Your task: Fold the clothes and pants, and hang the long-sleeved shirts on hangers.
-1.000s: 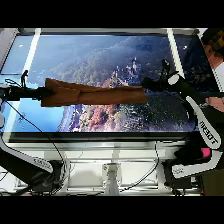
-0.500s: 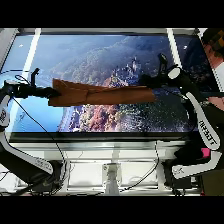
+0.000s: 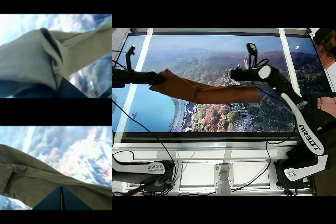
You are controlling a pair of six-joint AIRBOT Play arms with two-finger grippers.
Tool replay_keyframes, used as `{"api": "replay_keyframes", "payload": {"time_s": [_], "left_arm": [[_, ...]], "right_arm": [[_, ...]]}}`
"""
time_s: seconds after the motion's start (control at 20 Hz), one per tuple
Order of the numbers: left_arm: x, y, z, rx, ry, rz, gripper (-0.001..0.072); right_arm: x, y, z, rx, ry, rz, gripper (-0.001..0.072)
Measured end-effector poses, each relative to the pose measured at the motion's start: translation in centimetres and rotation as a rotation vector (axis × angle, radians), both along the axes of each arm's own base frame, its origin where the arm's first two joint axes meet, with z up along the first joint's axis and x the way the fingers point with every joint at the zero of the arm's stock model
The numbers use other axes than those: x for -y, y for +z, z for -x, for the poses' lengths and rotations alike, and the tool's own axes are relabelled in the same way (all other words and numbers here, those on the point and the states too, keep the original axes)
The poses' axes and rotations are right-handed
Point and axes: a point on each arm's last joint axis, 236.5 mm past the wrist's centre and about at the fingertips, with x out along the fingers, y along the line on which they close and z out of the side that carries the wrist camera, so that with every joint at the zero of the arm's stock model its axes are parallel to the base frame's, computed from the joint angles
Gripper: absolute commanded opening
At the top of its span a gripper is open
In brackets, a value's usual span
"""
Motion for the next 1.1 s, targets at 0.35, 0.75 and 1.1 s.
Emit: {"api": "replay_keyframes", "payload": {"time_s": [0.35, 0.75, 1.1], "left_arm": [[5.4, 5.6, 0.9, 0.04, -0.018, 0.092, 0.0018], [9.3, 6.6, 0.3, 0.065, -0.036, 0.107, 0.0018], [11.1, 6.4, 0.0, 0.072, -0.049, 0.108, 0.0018]], "right_arm": [[-8.5, -5.0, 2.2, -0.162, 0.057, -0.06, 0.001], [-17.7, -9.7, 5.6, -0.381, 0.079, -0.193, 0.0009], [-19.4, -11.1, 5.8, -0.478, 0.027, -0.25, 0.001]]}}
